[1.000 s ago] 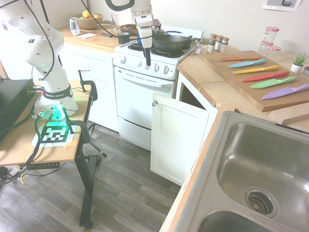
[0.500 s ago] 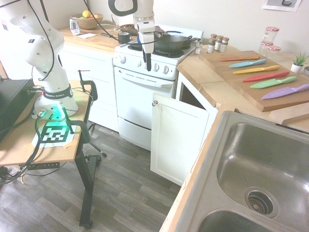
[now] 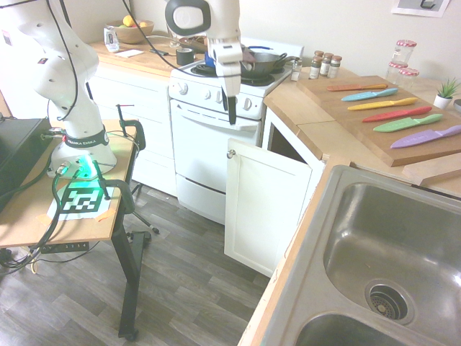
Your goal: Close the cabinet
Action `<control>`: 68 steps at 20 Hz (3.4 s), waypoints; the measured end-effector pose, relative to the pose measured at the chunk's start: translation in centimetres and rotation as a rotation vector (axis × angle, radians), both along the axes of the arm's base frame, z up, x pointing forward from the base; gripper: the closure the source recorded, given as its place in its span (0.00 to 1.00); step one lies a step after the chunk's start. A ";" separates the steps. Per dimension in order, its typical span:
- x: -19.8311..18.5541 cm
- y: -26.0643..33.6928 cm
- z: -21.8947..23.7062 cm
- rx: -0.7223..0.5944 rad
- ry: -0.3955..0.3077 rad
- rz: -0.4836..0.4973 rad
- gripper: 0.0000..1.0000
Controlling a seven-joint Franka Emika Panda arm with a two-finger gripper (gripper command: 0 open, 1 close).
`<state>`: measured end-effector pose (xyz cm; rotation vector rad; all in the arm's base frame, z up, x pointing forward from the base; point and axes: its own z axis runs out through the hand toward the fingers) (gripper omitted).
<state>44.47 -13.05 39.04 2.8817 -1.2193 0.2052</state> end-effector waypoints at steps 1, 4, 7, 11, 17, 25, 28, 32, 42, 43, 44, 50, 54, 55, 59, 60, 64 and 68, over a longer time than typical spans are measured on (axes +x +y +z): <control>0.4 -1.0 -0.5 0.000 0.004 -0.004 0.00; 1.3 -3.2 -2.4 -0.001 0.018 -0.018 0.00; 2.0 -5.1 -4.2 -0.003 0.029 -0.028 0.00; 2.9 -6.7 -6.4 -0.001 0.041 -0.036 0.00; 4.5 -7.4 -10.3 0.003 0.068 -0.047 0.00; 5.1 -7.1 -19.2 -0.024 0.129 0.030 0.00; 6.1 -7.2 -20.2 -0.074 0.155 0.150 0.00; 6.9 -7.2 -19.5 -0.109 0.159 0.266 0.00; 8.1 -2.2 -20.1 -0.134 0.179 0.374 0.00; 8.1 -2.1 -20.3 -0.135 0.182 0.379 1.00; 8.1 -2.0 -20.4 -0.137 0.185 0.383 1.00; 8.3 -1.1 -20.6 -0.148 0.193 0.415 1.00; 8.4 -0.6 -20.6 -0.152 0.193 0.428 1.00; 8.4 -0.5 -20.6 -0.153 0.193 0.430 1.00; 8.5 -0.3 -20.6 -0.154 0.195 0.433 1.00; 8.5 -0.2 -20.6 -0.154 0.196 0.434 1.00; 8.7 0.1 -20.5 -0.153 0.202 0.438 1.00; 8.8 0.5 -20.4 -0.154 0.201 0.444 1.00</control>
